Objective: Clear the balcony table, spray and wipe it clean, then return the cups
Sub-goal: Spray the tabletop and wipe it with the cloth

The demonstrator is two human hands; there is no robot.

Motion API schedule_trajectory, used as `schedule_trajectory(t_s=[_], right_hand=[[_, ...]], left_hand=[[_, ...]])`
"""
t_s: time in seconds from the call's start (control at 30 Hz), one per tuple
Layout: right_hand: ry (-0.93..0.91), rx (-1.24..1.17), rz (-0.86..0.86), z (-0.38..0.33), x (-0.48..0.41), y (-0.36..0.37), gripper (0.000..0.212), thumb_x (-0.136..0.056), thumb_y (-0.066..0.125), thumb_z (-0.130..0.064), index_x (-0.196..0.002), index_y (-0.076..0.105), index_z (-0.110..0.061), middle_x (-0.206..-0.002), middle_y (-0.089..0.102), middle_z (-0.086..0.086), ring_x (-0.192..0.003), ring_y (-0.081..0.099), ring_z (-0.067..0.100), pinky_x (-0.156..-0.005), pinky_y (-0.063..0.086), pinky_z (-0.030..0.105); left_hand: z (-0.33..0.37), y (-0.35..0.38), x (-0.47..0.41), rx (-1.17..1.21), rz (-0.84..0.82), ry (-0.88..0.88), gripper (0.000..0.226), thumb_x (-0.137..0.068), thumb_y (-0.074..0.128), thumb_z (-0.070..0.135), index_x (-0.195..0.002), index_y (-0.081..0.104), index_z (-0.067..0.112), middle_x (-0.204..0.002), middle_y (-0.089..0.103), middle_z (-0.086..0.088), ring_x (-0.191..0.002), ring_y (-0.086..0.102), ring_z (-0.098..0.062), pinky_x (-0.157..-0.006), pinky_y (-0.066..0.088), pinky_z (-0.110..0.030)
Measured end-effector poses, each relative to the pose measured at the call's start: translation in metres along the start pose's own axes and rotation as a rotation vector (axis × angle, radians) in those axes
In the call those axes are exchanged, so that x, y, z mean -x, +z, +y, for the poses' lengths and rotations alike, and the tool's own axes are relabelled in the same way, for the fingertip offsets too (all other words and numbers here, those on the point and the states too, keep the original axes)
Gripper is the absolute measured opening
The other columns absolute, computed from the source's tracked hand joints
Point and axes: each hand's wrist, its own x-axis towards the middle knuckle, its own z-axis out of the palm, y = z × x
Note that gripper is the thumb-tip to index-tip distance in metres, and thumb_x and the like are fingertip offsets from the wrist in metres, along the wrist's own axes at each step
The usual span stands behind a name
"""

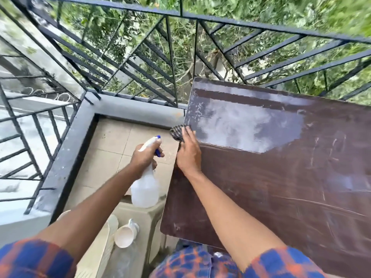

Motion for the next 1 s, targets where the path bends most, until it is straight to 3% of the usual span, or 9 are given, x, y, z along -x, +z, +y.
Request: schedule_trajectory(t_s=[0.1,0.27,0.33,0.43,0.53,0.7,0.8,0.87,1.0], right_hand=[[0.054,0.056,0.204,0.045,-0.001,-0.064,0.063,-0.093,0.047,0.01,-0.152,0.043,-0.013,-0.161,0.035,0.001,-0.151,0.026,0.023,-0.123,0.025,0.036],[0.326,0.306,0.38,0.16,0.039,-0.16,0.062,-0.092,0.049,0.008,-0.151,0.04,-0.006,-0.162,0.033,0.008,-0.152,0.024,0.032,-0.124,0.02,0.039],[0.346,0.393,0.346,0.172,0.059,-0.153,0.065,-0.089,0.053,0.008,-0.151,0.038,-0.002,-0.161,0.032,0.014,-0.15,0.023,0.041,-0.123,0.022,0.044],[0.31,0.433,0.309,0.143,0.062,-0.11,0.068,-0.089,0.053,0.005,-0.154,0.034,-0.004,-0.162,0.03,0.014,-0.151,0.02,0.04,-0.122,0.022,0.046],[0.158,0.398,0.179,0.093,0.053,-0.055,0.074,-0.084,0.051,0.009,-0.155,0.033,-0.008,-0.164,0.028,0.011,-0.153,0.017,0.036,-0.123,0.021,0.046],[-0.243,0.297,-0.235,0.031,0.048,0.025,0.079,-0.077,0.055,0.013,-0.152,0.04,-0.007,-0.161,0.033,0.011,-0.152,0.02,0.036,-0.123,0.02,0.045],[-0.291,0.224,-0.394,0.014,0.051,0.038,0.075,-0.082,0.053,0.011,-0.152,0.042,-0.012,-0.161,0.034,0.007,-0.153,0.019,0.027,-0.125,0.016,0.04],[-0.279,0.177,-0.323,0.016,0.058,0.026,0.075,-0.082,0.05,0.015,-0.152,0.041,-0.012,-0.162,0.033,0.005,-0.153,0.02,0.026,-0.125,0.018,0.037],[-0.189,0.197,-0.003,0.061,0.072,-0.036,0.067,-0.088,0.046,0.013,-0.151,0.044,-0.012,-0.16,0.037,0.003,-0.152,0.024,0.025,-0.125,0.018,0.034]], left_hand=[[-0.005,0.006,0.007,-0.02,-0.008,0.003,0.04,-0.1,0.061,0.042,-0.085,0.068,0.006,-0.08,0.071,-0.014,-0.038,0.041,-0.021,-0.04,0.035,-0.021],[-0.016,0.012,0.014,-0.048,-0.063,-0.014,0.043,-0.1,0.06,0.043,-0.091,0.068,0.001,-0.08,0.072,-0.011,-0.049,0.044,-0.025,-0.044,0.036,-0.023],[-0.022,0.014,0.019,-0.078,-0.081,-0.01,0.047,-0.1,0.061,0.043,-0.095,0.068,-0.003,-0.077,0.071,-0.007,-0.048,0.044,-0.024,-0.046,0.035,-0.024],[-0.03,0.014,0.027,-0.07,-0.09,-0.014,0.045,-0.099,0.064,0.042,-0.097,0.069,-0.003,-0.078,0.069,-0.009,-0.05,0.044,-0.025,-0.047,0.033,-0.024],[-0.034,0.009,0.033,-0.046,-0.069,-0.017,0.039,-0.096,0.066,0.043,-0.094,0.071,0.005,-0.074,0.069,-0.004,-0.068,0.052,-0.031,-0.048,0.034,-0.025],[-0.036,-0.002,0.054,-0.098,0.004,0.014,0.041,-0.099,0.063,0.035,-0.088,0.068,-0.004,-0.073,0.07,-0.006,-0.041,0.043,-0.023,-0.043,0.037,-0.024],[-0.039,-0.006,0.058,-0.067,0.022,0.03,0.036,-0.097,0.063,0.03,-0.083,0.07,-0.003,-0.073,0.069,-0.01,-0.042,0.044,-0.024,-0.044,0.037,-0.027],[-0.042,-0.008,0.062,-0.062,0.016,0.033,0.036,-0.098,0.064,0.032,-0.077,0.069,0.003,-0.072,0.07,-0.007,-0.039,0.043,-0.023,-0.043,0.037,-0.026],[-0.046,-0.006,0.07,-0.075,-0.005,0.028,0.037,-0.099,0.062,0.035,-0.075,0.067,0.007,-0.073,0.072,-0.004,-0.037,0.043,-0.022,-0.046,0.039,-0.025]])
